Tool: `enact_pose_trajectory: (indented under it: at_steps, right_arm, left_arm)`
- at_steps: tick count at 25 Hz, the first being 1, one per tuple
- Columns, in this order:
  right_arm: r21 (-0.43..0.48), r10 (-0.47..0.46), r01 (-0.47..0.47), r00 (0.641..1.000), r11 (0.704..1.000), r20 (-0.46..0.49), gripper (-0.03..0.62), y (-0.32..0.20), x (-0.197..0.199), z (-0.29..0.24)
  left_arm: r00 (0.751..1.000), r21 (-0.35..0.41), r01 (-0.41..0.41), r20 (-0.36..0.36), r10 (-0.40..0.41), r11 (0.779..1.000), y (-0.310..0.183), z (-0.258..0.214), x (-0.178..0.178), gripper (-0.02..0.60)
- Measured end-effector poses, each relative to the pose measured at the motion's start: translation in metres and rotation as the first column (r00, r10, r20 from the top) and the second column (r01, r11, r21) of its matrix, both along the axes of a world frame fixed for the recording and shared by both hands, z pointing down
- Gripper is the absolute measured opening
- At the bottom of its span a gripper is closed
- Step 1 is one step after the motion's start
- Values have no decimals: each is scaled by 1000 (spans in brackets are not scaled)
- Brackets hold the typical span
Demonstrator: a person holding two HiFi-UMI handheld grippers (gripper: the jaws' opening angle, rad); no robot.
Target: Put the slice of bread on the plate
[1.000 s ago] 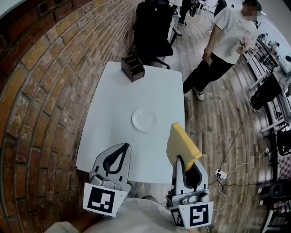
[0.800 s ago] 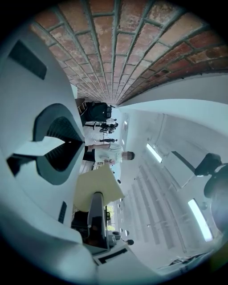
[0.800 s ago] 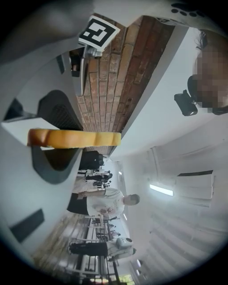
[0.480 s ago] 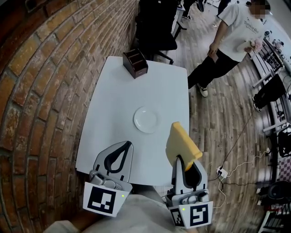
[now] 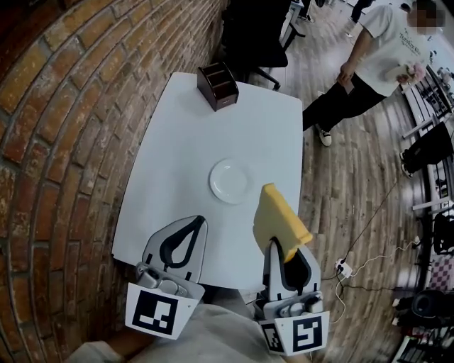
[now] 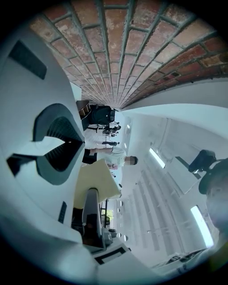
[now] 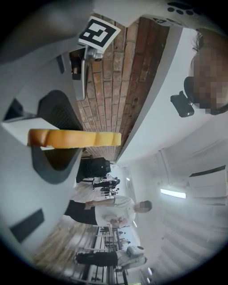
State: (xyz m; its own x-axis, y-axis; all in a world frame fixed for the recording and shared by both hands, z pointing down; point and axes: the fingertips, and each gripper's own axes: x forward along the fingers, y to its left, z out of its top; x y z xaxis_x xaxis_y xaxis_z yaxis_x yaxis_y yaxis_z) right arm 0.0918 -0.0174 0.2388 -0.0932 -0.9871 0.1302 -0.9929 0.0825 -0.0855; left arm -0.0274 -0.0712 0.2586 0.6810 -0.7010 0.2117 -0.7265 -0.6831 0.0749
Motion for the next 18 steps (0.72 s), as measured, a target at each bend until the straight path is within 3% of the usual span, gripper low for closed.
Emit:
enact_pose_trajectory:
  at_steps: [8, 18]
  right_arm:
    - [-18, -31, 31, 999, 999, 22, 97, -22, 2, 25]
    - [-35, -60, 62, 997, 997, 46, 97, -55, -1, 50]
  left_arm:
    - [998, 40, -24, 56, 22, 999, -7, 15, 7, 9]
    - [998, 5, -25, 54, 24, 1000, -21, 30, 11, 9]
